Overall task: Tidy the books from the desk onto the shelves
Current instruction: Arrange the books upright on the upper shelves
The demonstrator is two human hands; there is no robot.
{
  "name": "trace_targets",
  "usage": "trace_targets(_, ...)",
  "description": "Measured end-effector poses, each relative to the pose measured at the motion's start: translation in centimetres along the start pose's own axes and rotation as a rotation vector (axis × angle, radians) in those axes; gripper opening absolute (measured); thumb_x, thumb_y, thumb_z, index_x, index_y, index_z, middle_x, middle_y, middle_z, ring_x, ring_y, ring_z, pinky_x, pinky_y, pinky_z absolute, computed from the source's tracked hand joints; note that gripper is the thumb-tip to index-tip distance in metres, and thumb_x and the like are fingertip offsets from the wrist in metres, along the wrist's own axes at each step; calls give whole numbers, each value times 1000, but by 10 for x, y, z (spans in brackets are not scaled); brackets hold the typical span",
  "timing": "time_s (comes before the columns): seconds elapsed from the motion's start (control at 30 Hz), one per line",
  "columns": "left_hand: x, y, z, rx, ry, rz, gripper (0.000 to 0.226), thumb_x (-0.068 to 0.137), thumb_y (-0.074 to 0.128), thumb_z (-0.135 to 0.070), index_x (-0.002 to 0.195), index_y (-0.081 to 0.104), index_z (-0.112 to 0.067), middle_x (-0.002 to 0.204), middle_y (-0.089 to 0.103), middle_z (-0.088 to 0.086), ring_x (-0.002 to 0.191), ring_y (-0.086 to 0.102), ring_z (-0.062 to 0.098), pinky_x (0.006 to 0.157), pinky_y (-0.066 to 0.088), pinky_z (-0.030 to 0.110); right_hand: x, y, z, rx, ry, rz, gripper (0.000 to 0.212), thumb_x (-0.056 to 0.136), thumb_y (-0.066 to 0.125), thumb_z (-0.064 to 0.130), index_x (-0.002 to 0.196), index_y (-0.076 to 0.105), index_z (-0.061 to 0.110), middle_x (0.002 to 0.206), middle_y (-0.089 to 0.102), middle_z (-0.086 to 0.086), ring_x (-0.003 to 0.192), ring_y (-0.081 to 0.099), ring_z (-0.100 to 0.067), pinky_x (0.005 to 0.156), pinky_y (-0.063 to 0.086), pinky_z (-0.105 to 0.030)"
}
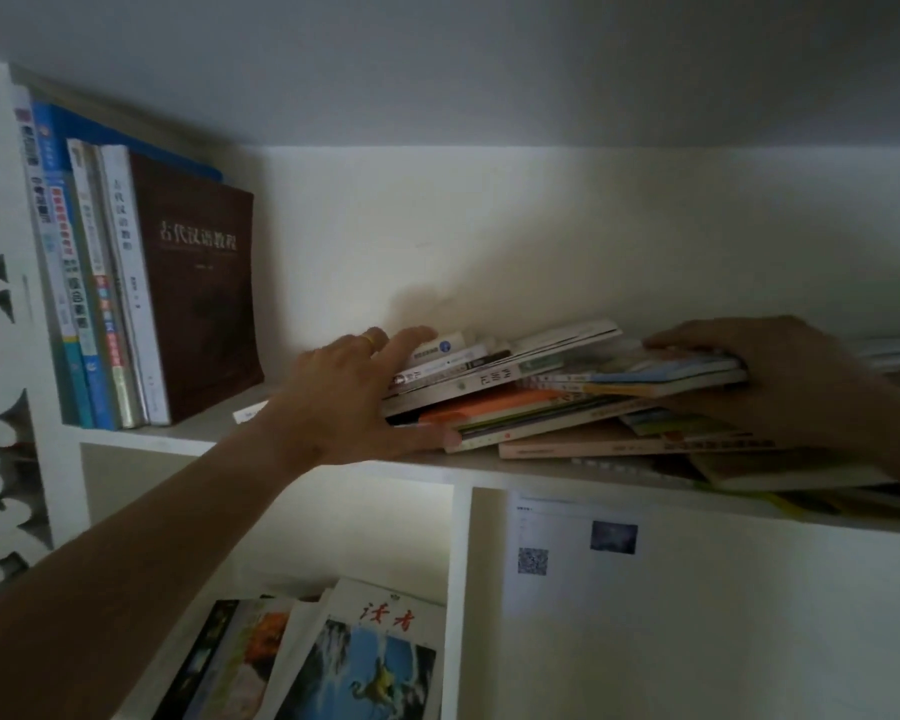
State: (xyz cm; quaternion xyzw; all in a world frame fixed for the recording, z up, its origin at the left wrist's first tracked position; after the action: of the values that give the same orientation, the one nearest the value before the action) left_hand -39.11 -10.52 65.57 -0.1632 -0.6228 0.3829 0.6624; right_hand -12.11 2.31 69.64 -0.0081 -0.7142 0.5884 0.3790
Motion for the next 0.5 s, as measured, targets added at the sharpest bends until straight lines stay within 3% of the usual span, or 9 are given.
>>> trace_targets(0.07,7,-5,-9,42,-6,-74,102,69,31,-103,149,28,-39,112,68,-4,91,68,20,75,57,37,5,-3,-4,39,19,-21,80,60,41,85,128,61,49,126,68,9,111,64,-22,91,54,-47)
trace_targets(0.13,13,-8,-21,113,-8,-134,96,72,29,-101,144,35,-38,108,70,-6,86,69,20,68,50,34,13,-2,-5,55,-6,-11,86,54,42,82,127,65,41,127,68,6,113,62,-23,95,51,-45)
trace_targets(0.23,15,-6,-26,155,8,-143,92,76,25,-99,142,36,-36,105,71,-6,79,69,20,64,44,31,21,-2,1,109,-46,35,69,58,53,73,120,64,45,127,68,7,108,60,-16,90,46,-33)
trace_targets(0.3,13,-8,-23,140,14,-142,89,79,24,-97,144,33,-37,105,71,-6,78,68,20,65,47,32,25,-12,5,162,-66,-25,55,60,54,80,107,62,53,116,73,7,97,62,-12,83,48,-34)
trace_targets(0.37,14,-13,-19,76,14,-132,83,84,28,-93,147,29,-38,109,72,-5,80,68,20,68,53,34,30,-19,4,259,-60,-139,64,59,47,95,96,69,48,97,75,4,87,67,-17,78,55,-42)
trace_targets(0.43,17,-18,-8,0,-23,-92,82,86,40,-87,150,24,-38,114,72,-2,84,69,22,74,57,37,36,-27,5,339,-36,-292,70,62,55,89,93,75,30,86,74,0,81,68,-19,76,54,-39)
trace_targets(0.5,18,-17,2,70,-25,-62,89,85,53,-79,152,16,-35,120,70,3,87,70,27,76,60,42,43,-33,3,446,34,-432,62,63,67,75,89,72,19,80,71,-2,76,66,-17,73,52,-33)
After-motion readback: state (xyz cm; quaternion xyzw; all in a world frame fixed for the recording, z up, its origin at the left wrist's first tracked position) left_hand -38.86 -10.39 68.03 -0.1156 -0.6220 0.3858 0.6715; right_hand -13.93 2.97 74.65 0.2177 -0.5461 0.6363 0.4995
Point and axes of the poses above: each hand's wrist, its own x-axis towards the middle knuckle, its own y-axis out of the palm, z = x × y, the point moved 10 cm from there along x, towards the middle knuckle
